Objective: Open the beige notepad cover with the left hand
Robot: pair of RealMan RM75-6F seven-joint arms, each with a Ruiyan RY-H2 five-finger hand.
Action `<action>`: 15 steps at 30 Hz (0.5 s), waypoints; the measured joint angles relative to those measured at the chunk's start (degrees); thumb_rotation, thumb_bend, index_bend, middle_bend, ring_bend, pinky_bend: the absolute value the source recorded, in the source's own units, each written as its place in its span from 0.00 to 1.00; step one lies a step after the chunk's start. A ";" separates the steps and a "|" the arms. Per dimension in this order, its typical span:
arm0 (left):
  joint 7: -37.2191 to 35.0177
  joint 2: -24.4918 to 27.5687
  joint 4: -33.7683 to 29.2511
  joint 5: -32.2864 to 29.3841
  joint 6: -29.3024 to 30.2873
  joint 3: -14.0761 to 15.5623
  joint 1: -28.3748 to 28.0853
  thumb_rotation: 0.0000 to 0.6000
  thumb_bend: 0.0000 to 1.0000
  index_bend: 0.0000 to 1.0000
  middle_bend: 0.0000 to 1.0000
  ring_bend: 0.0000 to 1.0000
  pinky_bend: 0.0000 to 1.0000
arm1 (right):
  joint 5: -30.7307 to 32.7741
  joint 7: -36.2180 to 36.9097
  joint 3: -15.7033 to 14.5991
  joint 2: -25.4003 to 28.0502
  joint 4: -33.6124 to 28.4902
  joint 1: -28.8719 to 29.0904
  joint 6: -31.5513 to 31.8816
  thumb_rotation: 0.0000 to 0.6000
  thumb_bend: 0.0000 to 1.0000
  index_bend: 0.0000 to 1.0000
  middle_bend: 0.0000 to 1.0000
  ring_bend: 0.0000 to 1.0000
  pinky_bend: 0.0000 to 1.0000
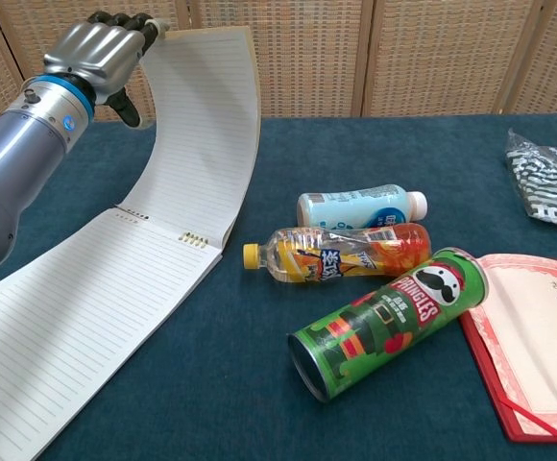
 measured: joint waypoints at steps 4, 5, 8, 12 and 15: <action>-0.40 1.07 -1.37 0.20 1.24 0.13 0.91 1.00 0.21 0.00 0.00 0.00 0.00 | -0.09 -0.10 -0.03 0.13 -0.24 -0.12 0.20 1.00 0.21 0.03 0.00 0.00 0.00; -0.38 1.32 -1.58 0.23 1.49 0.16 1.09 1.00 0.21 0.00 0.00 0.00 0.00 | -0.15 -0.14 -0.05 0.15 -0.32 -0.14 0.26 1.00 0.21 0.03 0.00 0.00 0.00; -0.22 2.13 -2.27 0.06 1.88 0.00 1.44 1.00 0.21 0.00 0.00 0.00 0.00 | -0.36 -0.35 -0.11 0.22 -0.58 -0.23 0.54 1.00 0.21 0.03 0.00 0.00 0.00; -0.17 2.98 -3.19 -0.05 2.54 -0.53 1.47 1.00 0.20 0.00 0.00 0.00 0.00 | -0.34 -0.51 -0.11 0.27 -0.73 -0.29 0.63 1.00 0.21 0.03 0.00 0.00 0.00; -0.25 3.75 -3.98 0.30 3.14 -0.66 1.44 1.00 0.20 0.00 0.00 0.00 0.00 | -0.32 -0.72 -0.18 0.26 -0.71 -0.20 0.37 1.00 0.21 0.03 0.00 0.00 0.00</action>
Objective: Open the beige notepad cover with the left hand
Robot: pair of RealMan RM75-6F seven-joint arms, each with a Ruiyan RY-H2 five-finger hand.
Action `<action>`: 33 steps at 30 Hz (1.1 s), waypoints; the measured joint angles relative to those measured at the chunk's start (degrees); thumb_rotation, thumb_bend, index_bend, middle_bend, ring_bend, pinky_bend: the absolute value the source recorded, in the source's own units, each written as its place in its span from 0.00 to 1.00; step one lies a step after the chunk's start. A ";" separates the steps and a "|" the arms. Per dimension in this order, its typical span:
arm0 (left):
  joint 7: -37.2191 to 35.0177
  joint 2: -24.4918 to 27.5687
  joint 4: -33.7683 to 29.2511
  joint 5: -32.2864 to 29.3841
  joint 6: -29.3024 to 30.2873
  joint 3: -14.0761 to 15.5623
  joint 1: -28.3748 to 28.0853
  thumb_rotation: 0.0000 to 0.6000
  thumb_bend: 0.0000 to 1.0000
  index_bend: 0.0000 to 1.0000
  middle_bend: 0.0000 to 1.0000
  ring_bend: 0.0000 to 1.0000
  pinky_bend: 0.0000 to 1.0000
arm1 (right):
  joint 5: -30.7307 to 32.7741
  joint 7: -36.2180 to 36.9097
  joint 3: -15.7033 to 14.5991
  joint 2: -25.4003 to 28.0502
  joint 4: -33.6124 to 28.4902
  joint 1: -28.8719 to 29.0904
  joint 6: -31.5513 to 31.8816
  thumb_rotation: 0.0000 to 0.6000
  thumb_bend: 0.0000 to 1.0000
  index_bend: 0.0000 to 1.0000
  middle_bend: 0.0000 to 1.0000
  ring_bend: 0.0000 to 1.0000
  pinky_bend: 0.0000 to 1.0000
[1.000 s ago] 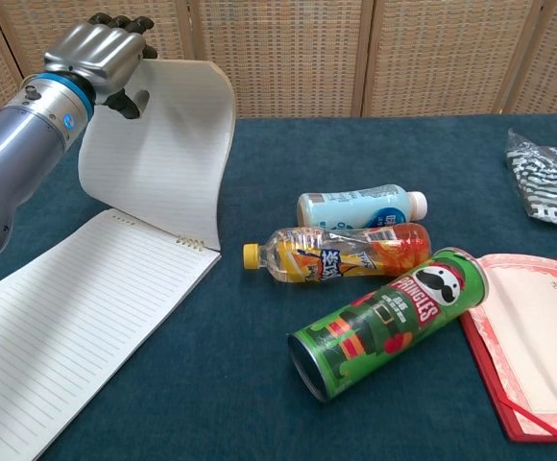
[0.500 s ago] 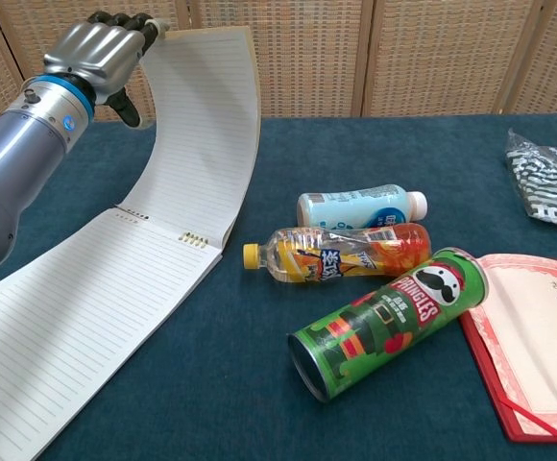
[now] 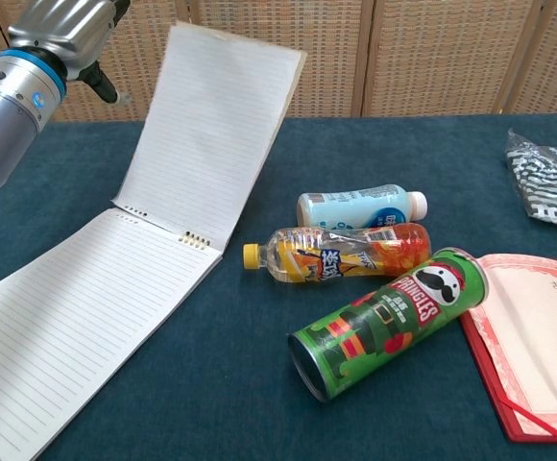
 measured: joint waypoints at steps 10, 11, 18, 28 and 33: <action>-0.02 1.65 -2.96 0.16 0.09 0.36 0.36 1.00 0.20 0.00 0.00 0.00 0.00 | 0.04 0.11 -0.02 0.23 -0.14 -0.06 -0.01 1.00 0.21 0.03 0.00 0.00 0.00; -0.11 1.75 -3.30 0.21 0.25 0.42 0.49 1.00 0.20 0.00 0.00 0.00 0.00 | 0.04 0.14 -0.02 0.25 -0.15 -0.06 -0.03 1.00 0.21 0.03 0.00 0.00 0.00; -2.00 3.93 -8.53 1.73 2.24 2.32 3.24 1.00 0.20 0.00 0.00 0.00 0.00 | -0.13 0.05 -0.11 0.53 -0.41 -0.10 -0.01 1.00 0.21 0.03 0.00 0.00 0.00; -2.54 14.41 -27.88 4.21 7.09 10.14 13.80 1.00 0.20 0.00 0.00 0.00 0.00 | -1.28 -1.84 -0.78 1.07 -1.69 -0.28 0.53 1.00 0.21 0.03 0.00 0.00 0.00; -2.86 20.70 -39.05 4.84 9.96 16.00 21.13 1.00 0.20 0.00 0.00 0.00 0.00 | -1.94 -2.76 -1.25 1.44 -2.31 -0.34 0.67 1.00 0.21 0.03 0.00 0.00 0.00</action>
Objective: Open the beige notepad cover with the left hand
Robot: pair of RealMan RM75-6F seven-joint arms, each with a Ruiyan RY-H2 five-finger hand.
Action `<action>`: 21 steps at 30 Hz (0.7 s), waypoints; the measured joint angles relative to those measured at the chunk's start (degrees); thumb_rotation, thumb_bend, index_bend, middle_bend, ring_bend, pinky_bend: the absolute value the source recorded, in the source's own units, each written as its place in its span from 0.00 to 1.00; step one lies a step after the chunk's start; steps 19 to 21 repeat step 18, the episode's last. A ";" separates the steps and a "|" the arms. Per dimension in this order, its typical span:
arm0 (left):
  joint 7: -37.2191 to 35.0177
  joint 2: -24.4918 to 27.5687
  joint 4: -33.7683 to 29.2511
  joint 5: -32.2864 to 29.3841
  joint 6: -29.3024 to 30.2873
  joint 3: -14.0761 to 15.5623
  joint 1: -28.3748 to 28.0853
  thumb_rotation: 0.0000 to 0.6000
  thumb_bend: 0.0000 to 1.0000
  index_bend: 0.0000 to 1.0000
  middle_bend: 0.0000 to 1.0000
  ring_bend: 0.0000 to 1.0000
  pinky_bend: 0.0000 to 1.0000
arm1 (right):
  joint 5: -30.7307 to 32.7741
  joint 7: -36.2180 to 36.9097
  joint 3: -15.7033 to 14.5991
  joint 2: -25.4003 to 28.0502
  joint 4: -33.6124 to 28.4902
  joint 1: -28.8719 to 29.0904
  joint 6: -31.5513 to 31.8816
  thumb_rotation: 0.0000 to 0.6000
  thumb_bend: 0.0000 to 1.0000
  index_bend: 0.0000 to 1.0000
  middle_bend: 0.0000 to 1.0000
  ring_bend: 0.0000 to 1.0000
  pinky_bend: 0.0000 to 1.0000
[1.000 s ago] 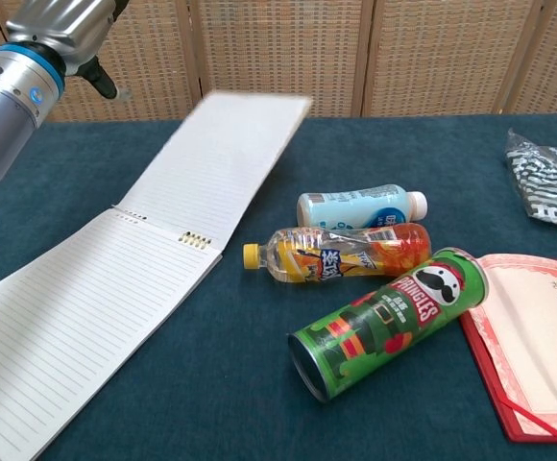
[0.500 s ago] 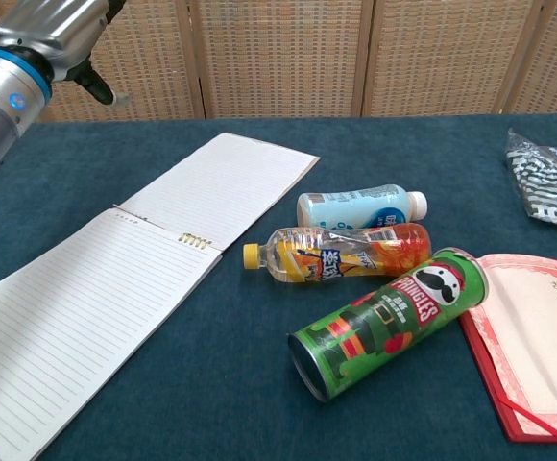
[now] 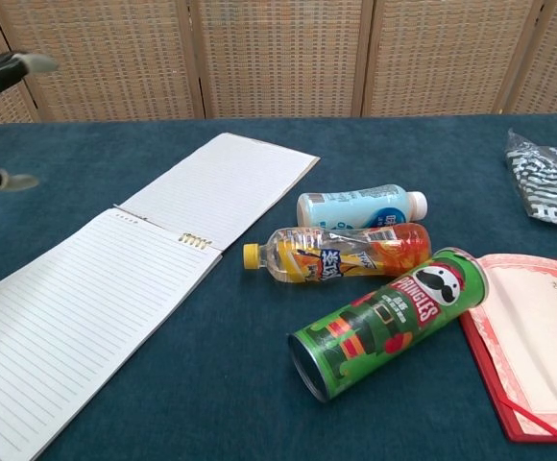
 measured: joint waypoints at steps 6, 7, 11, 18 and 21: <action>-1.53 2.45 -2.83 2.78 5.89 6.74 8.03 1.00 0.20 0.00 0.00 0.00 0.00 | -0.44 -1.54 -0.27 0.01 -0.54 -0.12 0.57 1.00 0.21 0.03 0.00 0.00 0.00; -1.84 2.57 -2.87 3.56 7.00 7.42 9.22 1.00 0.20 0.00 0.00 0.00 0.00 | -0.48 -1.91 -0.31 -0.04 -0.66 -0.13 0.67 1.00 0.21 0.03 0.00 0.00 0.00; -3.16 2.81 -2.66 6.69 10.65 8.55 12.29 1.00 0.20 0.00 0.00 0.00 0.00 | -0.49 -3.14 -0.36 -0.18 -1.09 -0.14 0.95 1.00 0.21 0.03 0.00 0.00 0.00; -5.54 3.99 -2.87 9.76 12.98 9.08 15.49 1.00 0.20 0.00 0.00 0.00 0.00 | -0.21 -5.34 -0.58 -0.66 -1.49 0.06 0.71 1.00 0.21 0.03 0.00 0.00 0.00; -5.54 3.99 -2.87 9.76 12.98 9.08 15.49 1.00 0.20 0.00 0.00 0.00 0.00 | -0.21 -5.34 -0.58 -0.66 -1.49 0.06 0.71 1.00 0.21 0.03 0.00 0.00 0.00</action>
